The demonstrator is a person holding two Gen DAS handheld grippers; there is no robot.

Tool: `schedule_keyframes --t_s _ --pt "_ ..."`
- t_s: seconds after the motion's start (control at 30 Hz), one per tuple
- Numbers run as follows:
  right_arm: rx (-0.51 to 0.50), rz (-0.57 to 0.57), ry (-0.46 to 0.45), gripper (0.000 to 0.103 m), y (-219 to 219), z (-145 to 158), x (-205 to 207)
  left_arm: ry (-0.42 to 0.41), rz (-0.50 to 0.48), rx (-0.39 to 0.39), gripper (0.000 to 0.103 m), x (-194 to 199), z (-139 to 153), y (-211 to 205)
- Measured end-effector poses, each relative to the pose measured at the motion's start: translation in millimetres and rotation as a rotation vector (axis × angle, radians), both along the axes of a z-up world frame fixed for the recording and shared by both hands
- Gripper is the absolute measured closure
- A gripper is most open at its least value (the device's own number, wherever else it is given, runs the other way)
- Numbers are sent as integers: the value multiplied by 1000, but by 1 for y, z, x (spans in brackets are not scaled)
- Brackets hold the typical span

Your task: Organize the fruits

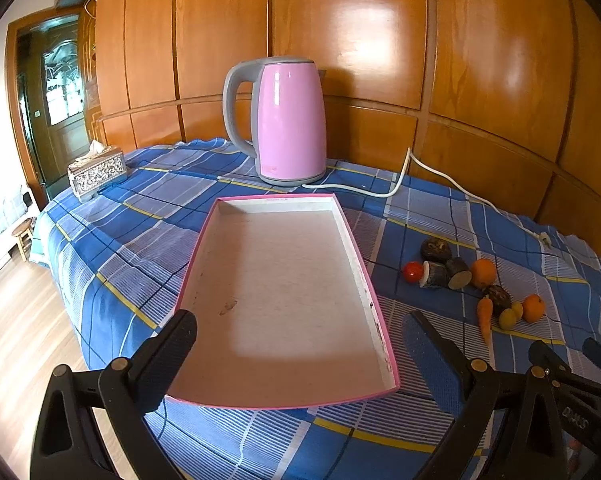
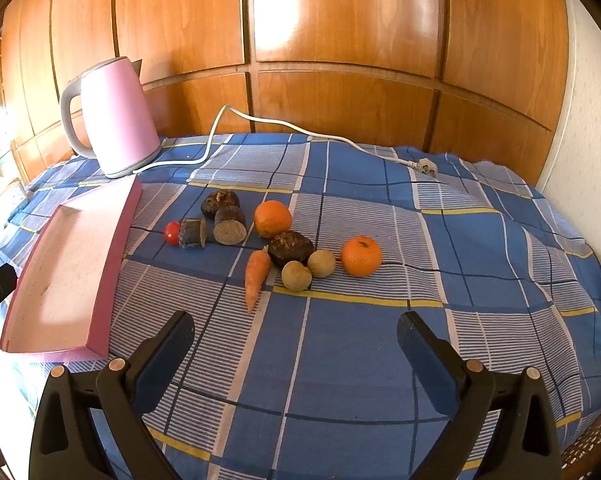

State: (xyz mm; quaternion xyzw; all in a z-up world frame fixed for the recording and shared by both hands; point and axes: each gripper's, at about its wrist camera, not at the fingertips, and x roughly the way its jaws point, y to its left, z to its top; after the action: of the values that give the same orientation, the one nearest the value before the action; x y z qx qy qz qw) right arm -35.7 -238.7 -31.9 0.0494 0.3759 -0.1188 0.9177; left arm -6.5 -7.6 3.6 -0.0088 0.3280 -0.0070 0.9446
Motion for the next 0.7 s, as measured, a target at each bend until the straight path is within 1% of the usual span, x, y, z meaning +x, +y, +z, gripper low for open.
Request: schedule_keyframes --t_s 0.7 --pt "15 -17 -2 0 -8 -2 -1 5 -25 14 0 -2 -1 -10"
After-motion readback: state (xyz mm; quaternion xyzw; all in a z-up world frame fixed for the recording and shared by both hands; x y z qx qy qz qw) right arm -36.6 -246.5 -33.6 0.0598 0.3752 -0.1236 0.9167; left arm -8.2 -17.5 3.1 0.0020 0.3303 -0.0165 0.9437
